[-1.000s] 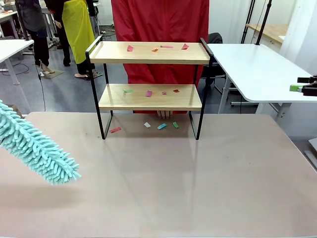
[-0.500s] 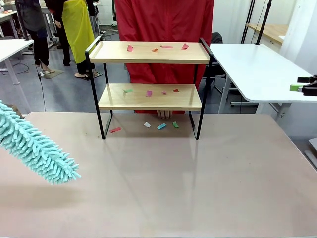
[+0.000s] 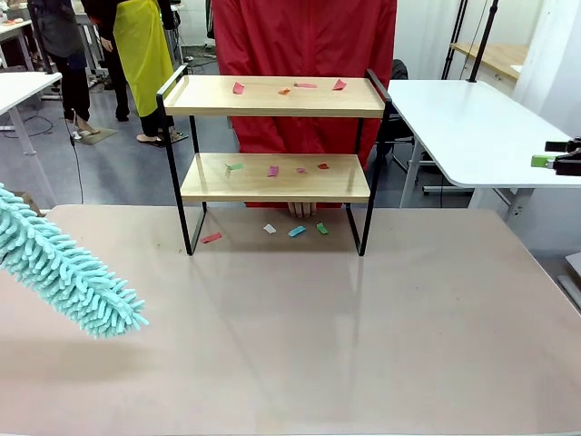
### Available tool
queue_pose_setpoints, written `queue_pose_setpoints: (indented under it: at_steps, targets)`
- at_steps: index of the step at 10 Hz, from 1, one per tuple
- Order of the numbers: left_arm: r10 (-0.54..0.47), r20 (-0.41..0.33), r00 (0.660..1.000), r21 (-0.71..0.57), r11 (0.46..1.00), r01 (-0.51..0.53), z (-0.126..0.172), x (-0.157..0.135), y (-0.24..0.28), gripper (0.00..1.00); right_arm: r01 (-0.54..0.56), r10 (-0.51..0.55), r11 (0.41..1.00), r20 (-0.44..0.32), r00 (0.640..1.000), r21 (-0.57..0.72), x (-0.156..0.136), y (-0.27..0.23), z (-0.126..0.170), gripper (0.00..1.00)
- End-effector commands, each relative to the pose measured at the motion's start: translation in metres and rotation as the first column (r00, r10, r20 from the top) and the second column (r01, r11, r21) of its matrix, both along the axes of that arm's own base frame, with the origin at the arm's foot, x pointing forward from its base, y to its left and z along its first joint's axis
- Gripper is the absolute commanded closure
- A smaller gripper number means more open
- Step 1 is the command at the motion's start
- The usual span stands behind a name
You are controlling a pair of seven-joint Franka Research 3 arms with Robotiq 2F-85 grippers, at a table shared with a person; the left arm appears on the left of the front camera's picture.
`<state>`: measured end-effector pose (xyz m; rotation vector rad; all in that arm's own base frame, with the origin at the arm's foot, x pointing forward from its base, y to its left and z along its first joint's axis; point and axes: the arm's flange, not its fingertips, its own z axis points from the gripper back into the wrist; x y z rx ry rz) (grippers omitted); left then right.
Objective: Clean the shelf.
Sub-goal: Clean the specific section of the Shelf indicated by the human with the Duster.
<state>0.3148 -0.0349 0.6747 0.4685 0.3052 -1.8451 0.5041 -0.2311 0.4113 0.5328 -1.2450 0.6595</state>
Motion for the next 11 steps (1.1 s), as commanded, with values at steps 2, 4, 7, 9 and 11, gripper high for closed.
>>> queue_pose_setpoints:
  at_steps: [2,4,7,9,11]
  targets:
    - [0.000,0.000,1.000,0.000,1.000,0.000,0.000,0.000,0.000,0.87,0.017,-0.017,1.000,-0.014,1.000,0.001,0.001,0.004,0.004,0.00]
    - [-0.038,0.025,0.999,-0.108,0.993,0.041,-0.026,0.011,-0.010,0.87,0.017,-0.017,1.000,-0.014,1.000,0.001,0.001,0.004,0.004,0.00]
    - [-0.041,0.136,0.990,-0.322,0.943,0.083,-0.059,0.009,-0.039,0.87,0.017,-0.017,1.000,-0.014,1.000,0.001,0.001,0.004,0.004,0.00]
    - [0.032,0.195,0.980,-0.400,0.915,0.050,-0.087,0.003,-0.083,0.87,0.017,-0.017,1.000,-0.014,1.000,0.001,0.001,0.004,0.004,0.00]
    - [0.177,0.256,0.950,-0.416,0.908,-0.057,-0.110,-0.005,-0.119,0.87,0.017,-0.017,1.000,-0.014,1.000,0.001,0.001,0.004,0.004,0.00]
